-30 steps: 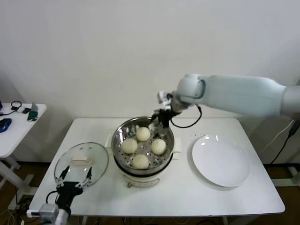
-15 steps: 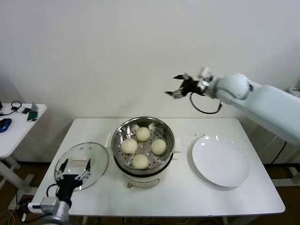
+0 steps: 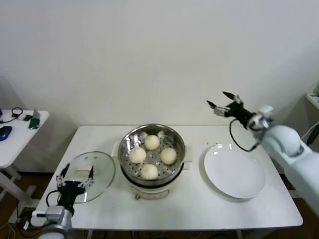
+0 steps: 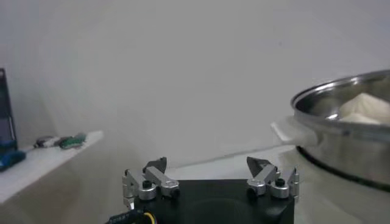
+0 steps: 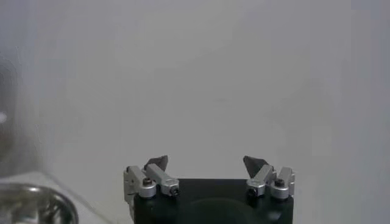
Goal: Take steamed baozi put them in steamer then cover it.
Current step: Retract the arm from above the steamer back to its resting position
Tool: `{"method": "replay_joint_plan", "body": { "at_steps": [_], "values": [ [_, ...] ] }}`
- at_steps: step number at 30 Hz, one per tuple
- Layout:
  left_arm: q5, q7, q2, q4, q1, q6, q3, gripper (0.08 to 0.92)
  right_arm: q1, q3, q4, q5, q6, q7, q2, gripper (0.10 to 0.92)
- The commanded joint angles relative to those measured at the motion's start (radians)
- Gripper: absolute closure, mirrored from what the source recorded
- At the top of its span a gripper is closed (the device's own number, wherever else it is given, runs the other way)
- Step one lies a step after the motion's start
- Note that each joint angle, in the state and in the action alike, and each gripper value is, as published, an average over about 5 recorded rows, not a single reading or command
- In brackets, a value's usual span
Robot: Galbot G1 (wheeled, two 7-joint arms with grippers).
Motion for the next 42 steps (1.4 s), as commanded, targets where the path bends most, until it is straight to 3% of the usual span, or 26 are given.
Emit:
{"method": "replay_joint_plan", "body": {
  "at_steps": [1,6,16,23,42],
  "values": [
    [0.428,-0.088,0.097,0.039,-0.005,-0.111,-0.012,0.177,-0.887,0.674,0.08,-0.155,0.254,-0.017,0.266,0.203],
    [0.836,-0.233,0.169,0.076,0.018,-0.143,-0.026,0.177,-0.923,0.603,0.105,-0.179,0.283,0.004,0.368,0.203],
    [1.251,-0.336,0.196,0.324,-0.039,-0.255,-0.008,0.177,-0.944,0.512,0.169,-0.223,0.31,0.028,0.505,0.203],
    [1.341,-0.356,0.168,0.485,-0.11,-0.295,0.005,0.177,-0.965,0.475,0.182,-0.239,0.339,0.042,0.555,0.203],
    [1.345,-0.337,0.15,0.646,-0.282,-0.262,0.037,0.177,-1.015,0.453,0.187,-0.297,0.371,0.037,0.624,0.203]
  ]
}}
